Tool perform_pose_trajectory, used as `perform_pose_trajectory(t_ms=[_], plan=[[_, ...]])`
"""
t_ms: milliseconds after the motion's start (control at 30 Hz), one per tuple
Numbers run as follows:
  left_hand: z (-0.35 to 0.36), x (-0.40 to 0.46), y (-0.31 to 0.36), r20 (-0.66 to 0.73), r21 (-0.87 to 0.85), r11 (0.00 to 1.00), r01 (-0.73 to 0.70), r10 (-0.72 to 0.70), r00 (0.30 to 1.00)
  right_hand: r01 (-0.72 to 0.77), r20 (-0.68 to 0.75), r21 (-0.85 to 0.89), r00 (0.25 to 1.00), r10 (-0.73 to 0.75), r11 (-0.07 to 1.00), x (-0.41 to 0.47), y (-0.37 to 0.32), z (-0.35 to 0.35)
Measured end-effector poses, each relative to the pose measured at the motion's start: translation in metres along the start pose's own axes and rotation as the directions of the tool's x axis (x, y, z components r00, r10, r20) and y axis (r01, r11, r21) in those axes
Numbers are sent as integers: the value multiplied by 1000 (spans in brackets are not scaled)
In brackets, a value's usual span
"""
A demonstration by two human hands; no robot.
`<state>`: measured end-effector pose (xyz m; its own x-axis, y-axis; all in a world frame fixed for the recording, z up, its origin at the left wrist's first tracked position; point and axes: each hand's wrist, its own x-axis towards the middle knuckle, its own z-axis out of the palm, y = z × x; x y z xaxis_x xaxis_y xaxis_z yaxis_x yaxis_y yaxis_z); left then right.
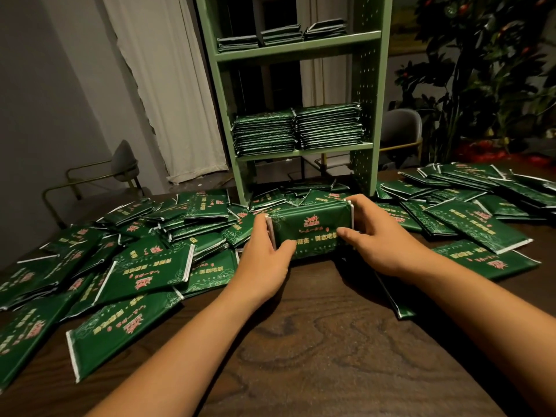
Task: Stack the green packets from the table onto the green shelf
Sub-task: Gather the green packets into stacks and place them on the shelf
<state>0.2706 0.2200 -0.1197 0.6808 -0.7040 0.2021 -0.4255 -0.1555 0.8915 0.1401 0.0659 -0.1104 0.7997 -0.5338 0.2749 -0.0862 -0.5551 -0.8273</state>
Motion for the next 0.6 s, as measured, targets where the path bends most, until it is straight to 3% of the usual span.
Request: perform_pose_trajectory(t_ms=[233,600], plan=[[3,2,10,-18,-20,997,-74,74,997,-4,-84,47,996,8,999,0,-5,0],[-30,29,57,9,-107,993,-51,52,999,8,-117,192,993,15,981,22,-41,-24]])
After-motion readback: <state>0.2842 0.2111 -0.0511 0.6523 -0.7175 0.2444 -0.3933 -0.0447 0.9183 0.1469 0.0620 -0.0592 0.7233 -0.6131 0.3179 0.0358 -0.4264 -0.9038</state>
